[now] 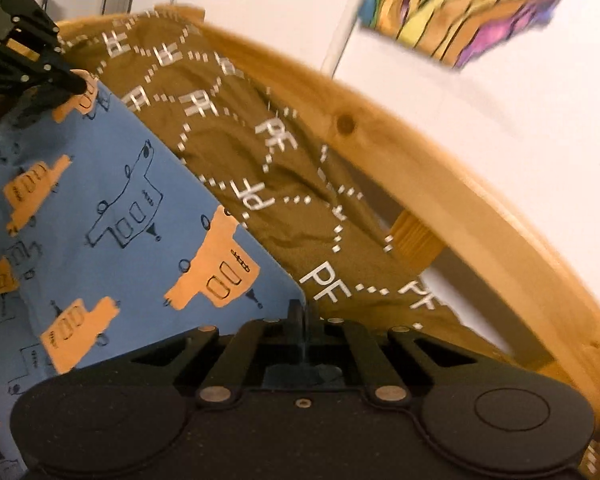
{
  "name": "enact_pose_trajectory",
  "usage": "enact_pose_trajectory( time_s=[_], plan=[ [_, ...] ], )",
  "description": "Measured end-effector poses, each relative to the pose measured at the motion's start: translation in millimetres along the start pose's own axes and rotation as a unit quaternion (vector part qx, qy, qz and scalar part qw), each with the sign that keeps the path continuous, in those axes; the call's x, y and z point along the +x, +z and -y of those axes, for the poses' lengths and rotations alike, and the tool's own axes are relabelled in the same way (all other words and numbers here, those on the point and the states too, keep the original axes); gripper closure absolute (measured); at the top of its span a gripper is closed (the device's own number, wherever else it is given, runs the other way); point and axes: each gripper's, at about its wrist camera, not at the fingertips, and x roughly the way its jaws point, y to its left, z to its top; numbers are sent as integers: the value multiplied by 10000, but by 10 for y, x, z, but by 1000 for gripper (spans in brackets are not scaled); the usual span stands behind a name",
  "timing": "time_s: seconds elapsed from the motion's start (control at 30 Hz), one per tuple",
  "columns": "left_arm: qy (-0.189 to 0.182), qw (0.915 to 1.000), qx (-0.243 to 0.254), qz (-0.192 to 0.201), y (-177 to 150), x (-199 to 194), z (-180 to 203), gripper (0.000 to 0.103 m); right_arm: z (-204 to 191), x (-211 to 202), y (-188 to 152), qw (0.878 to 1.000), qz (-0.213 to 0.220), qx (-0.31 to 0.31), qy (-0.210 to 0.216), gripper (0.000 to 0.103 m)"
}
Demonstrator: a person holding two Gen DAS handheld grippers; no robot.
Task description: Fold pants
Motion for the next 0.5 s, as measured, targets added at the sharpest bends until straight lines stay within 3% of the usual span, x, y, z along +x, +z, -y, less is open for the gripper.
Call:
enact_pose_trajectory(
  time_s=[0.1,0.23,0.37,0.5],
  plan=[
    [34,9972,362,660,-126,-352,147,101,-239,-250,-106,9990,308,-73,-300,103],
    [161,9854,1008,1361,-383,-833,427,101,-620,-725,-367,9963,653,-119,-553,103],
    [359,9662,2018,1564,-696,-1153,819,101,-1057,-1219,-723,9935,797,-326,-740,103],
    [179,9454,2877,1521,-1055,-1326,1218,101,-1531,-1525,-1061,9934,712,-492,-750,103]
  ],
)
